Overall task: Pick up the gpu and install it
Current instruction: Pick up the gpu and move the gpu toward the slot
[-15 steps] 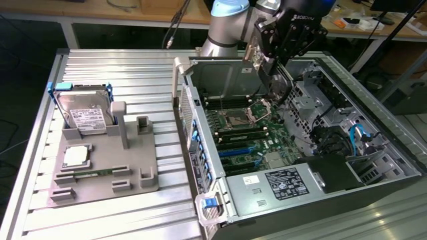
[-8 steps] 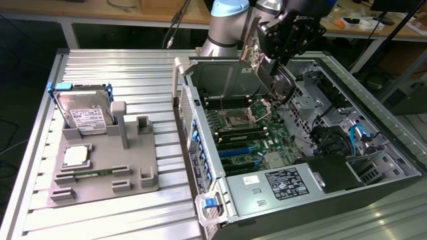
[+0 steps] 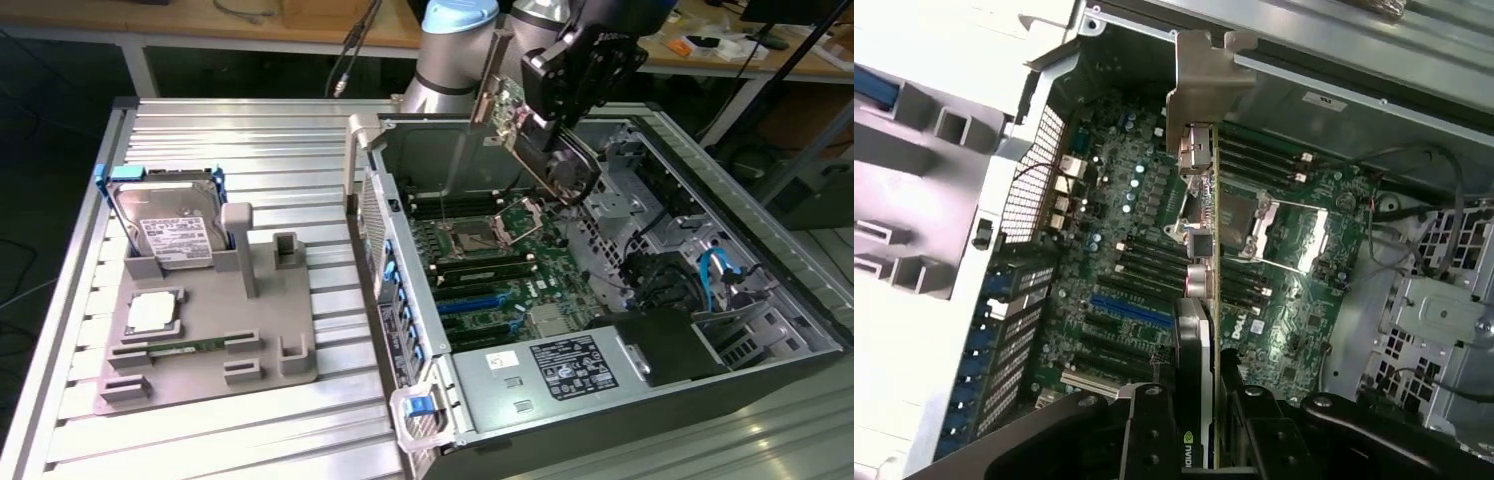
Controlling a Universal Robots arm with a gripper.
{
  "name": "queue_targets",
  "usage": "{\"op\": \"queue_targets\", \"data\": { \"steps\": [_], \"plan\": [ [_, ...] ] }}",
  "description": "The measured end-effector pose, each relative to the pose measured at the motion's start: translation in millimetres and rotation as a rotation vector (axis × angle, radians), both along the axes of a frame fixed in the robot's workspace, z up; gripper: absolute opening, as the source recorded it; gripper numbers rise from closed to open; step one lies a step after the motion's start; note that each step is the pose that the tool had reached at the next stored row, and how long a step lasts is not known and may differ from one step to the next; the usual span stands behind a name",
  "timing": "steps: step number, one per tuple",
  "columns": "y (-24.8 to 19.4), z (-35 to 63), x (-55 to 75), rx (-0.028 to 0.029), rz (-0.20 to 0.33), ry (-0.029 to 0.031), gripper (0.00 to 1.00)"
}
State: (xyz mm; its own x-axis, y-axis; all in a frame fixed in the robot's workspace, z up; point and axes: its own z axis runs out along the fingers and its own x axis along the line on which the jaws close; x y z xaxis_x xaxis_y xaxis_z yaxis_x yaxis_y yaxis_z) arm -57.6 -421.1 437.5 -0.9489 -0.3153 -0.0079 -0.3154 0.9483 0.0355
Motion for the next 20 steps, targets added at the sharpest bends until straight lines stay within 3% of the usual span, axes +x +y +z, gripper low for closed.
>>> {"op": "queue_targets", "data": {
  "steps": [6,10,20],
  "plan": [
    [0.0,-0.9,1.0,0.0000,0.116,0.0000,0.27],
    [0.0,-1.8,1.7,0.0000,0.224,0.0000,0.27],
    [0.0,-3.2,3.1,-0.0001,0.408,0.0000,0.27]
  ]
}}
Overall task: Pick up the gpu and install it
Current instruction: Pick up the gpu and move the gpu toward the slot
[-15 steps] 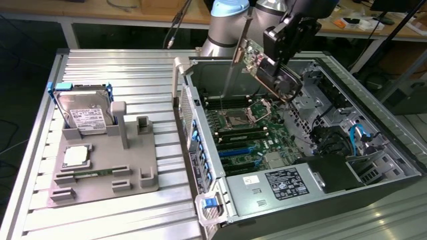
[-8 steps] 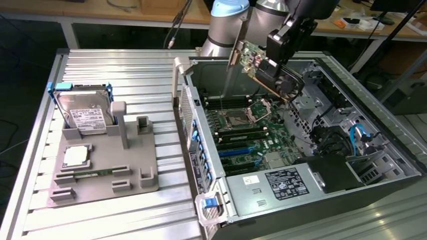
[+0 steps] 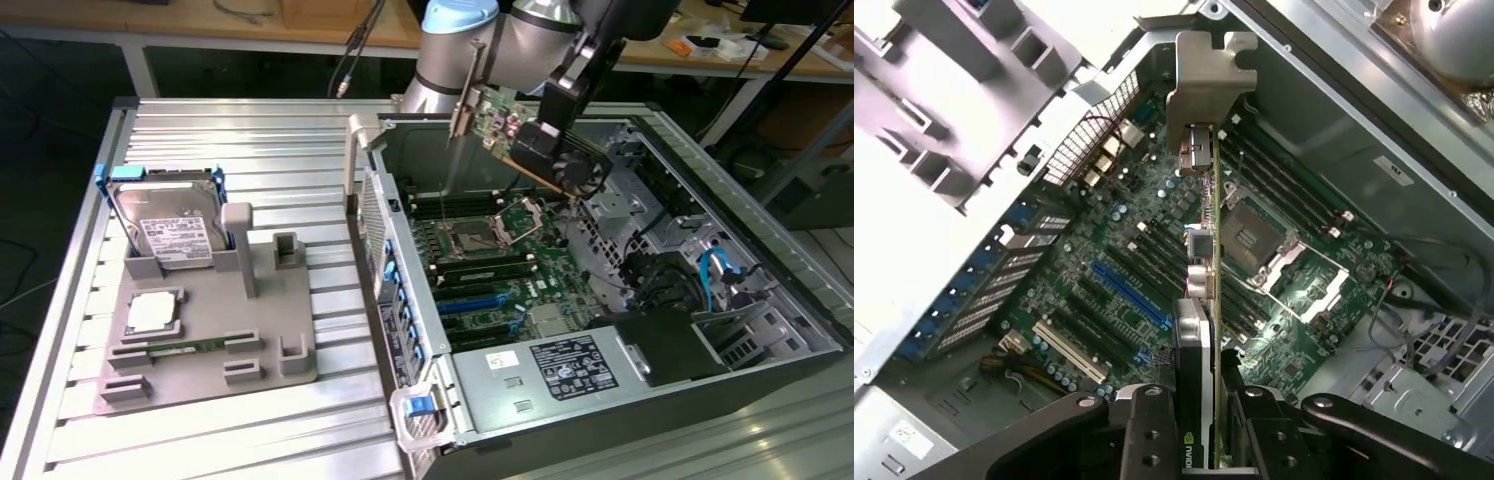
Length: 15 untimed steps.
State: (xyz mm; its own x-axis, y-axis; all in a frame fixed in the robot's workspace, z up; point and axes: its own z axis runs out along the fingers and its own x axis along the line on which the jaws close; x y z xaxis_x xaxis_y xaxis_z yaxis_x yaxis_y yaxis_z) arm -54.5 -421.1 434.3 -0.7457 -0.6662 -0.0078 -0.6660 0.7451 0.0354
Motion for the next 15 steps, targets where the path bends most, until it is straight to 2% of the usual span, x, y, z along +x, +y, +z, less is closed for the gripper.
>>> {"op": "queue_targets", "data": {
  "steps": [5,10,13,15],
  "plan": [
    [0.0,-0.3,0.7,0.0002,0.010,0.0000,0.27],
    [0.3,-1.7,1.0,0.0001,-0.049,0.0000,0.27],
    [0.6,-1.7,1.9,0.0021,-0.048,0.0000,0.27],
    [0.7,-2.0,2.4,0.0023,-0.018,0.0000,0.27]
  ]
}}
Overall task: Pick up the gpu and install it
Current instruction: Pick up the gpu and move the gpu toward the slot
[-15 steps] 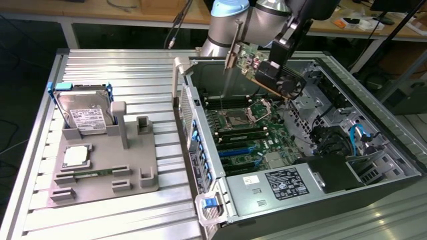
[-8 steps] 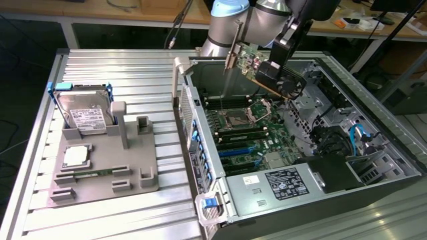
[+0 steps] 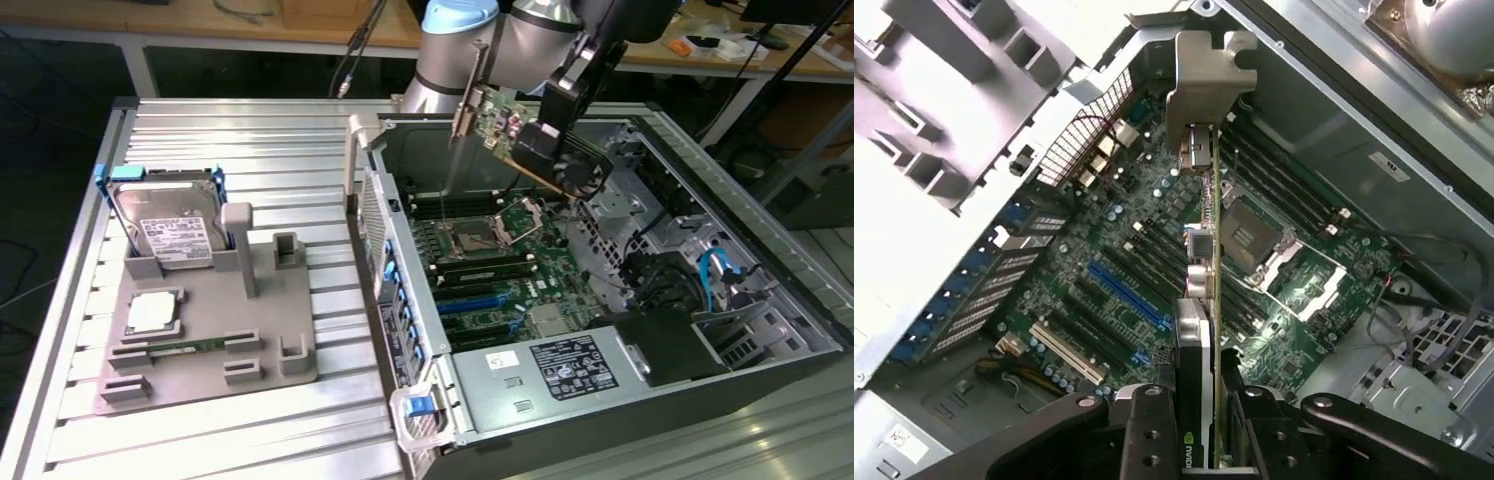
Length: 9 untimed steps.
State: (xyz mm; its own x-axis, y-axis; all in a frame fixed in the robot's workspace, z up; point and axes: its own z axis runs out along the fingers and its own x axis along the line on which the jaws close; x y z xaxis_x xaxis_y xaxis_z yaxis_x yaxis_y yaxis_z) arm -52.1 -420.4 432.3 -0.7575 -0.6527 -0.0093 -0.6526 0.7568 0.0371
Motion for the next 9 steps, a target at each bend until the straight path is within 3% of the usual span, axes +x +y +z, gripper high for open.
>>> {"op": "queue_targets", "data": {
  "steps": [2,9],
  "plan": [
    [0.0,-0.5,0.1,-0.0002,0.063,0.0000,0.27],
    [0.0,-1.6,0.2,-0.0002,0.195,0.0001,0.27]
  ]
}}
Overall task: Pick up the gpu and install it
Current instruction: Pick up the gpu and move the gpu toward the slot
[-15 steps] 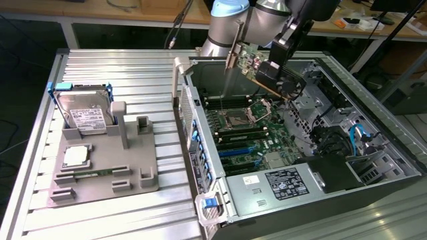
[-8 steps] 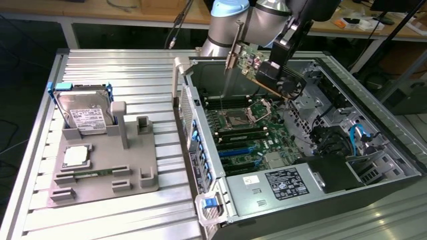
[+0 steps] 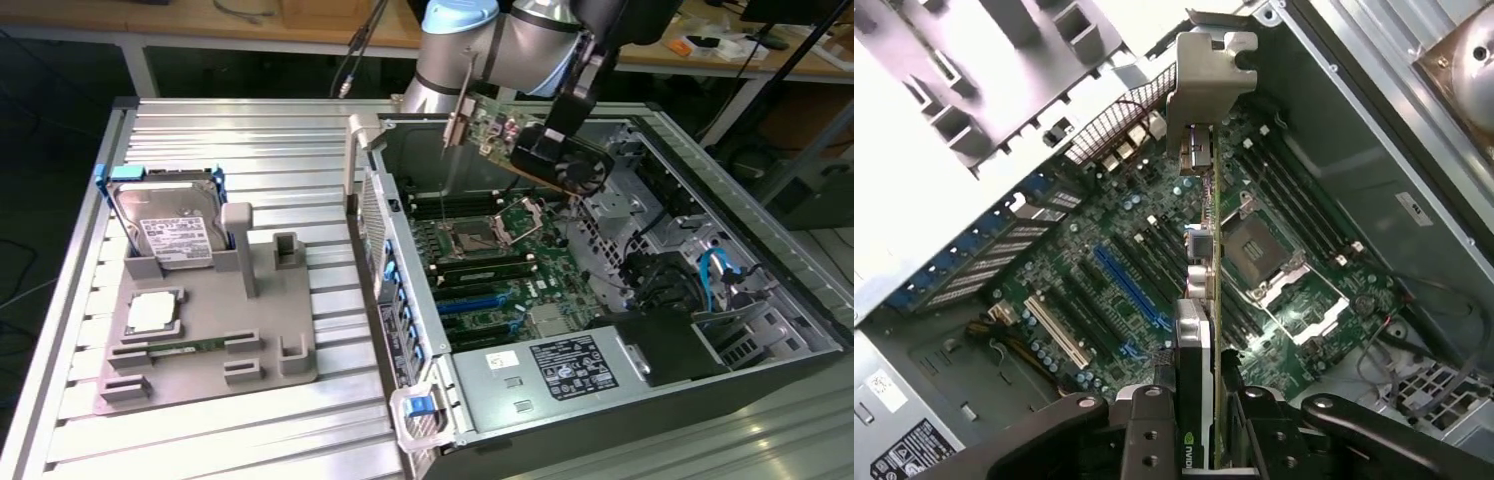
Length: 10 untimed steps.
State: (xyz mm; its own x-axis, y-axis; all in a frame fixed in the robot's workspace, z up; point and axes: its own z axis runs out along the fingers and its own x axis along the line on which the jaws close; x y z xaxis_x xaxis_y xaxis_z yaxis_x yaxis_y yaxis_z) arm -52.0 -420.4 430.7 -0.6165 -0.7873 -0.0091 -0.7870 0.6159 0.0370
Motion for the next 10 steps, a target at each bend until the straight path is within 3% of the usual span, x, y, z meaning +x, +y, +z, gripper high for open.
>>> {"op": "queue_targets", "data": {
  "steps": [6,10],
  "plan": [
    [0.0,-1.3,0.0,0.0000,0.152,0.0000,0.27],
    [0.0,-2.1,0.0,0.0000,0.300,0.0000,0.27]
  ]
}}
